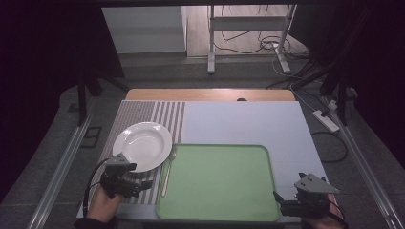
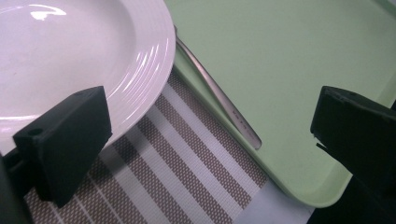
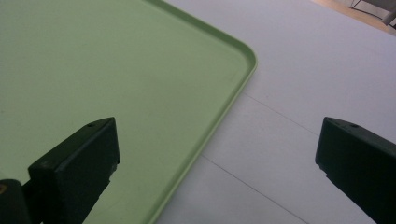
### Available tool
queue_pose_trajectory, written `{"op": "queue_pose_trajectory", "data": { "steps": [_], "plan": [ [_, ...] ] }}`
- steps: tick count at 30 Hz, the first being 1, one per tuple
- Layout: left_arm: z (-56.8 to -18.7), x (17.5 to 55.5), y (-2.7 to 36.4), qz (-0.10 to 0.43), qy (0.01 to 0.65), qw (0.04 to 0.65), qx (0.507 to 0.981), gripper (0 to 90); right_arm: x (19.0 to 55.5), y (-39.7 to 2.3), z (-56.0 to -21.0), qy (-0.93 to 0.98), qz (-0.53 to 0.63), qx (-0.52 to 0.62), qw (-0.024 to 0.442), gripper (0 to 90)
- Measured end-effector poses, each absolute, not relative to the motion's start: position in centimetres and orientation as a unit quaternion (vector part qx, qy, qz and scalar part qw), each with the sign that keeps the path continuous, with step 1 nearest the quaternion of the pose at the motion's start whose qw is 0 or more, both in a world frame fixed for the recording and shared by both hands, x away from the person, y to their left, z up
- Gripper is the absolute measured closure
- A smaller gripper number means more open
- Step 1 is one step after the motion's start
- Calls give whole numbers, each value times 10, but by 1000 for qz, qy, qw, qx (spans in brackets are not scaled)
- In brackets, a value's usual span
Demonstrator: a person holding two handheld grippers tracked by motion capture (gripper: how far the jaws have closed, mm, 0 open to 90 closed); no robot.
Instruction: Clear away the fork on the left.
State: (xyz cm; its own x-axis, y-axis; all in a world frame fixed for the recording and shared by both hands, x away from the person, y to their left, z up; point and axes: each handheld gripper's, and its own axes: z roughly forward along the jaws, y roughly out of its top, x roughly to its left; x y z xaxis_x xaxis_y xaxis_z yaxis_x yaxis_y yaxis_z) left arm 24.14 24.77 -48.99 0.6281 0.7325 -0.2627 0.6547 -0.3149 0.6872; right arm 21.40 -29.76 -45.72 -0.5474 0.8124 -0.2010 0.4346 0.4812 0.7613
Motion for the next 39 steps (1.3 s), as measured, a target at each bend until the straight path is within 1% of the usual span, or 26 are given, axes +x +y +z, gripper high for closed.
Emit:
{"op": "queue_pose_trajectory", "data": {
  "steps": [9,22,32,39],
  "plan": [
    [-495,228,259,44,439,410,799,0,214,-297,-457,813,333,385,281,0],
    [-493,214,271,60,451,423,784,0,215,-297,-458,813,333,386,282,0],
    [-491,204,273,78,456,405,788,0,215,-297,-458,813,332,387,282,0],
    [-491,201,276,77,460,410,784,0,215,-297,-458,815,329,386,282,0]
  ]
}}
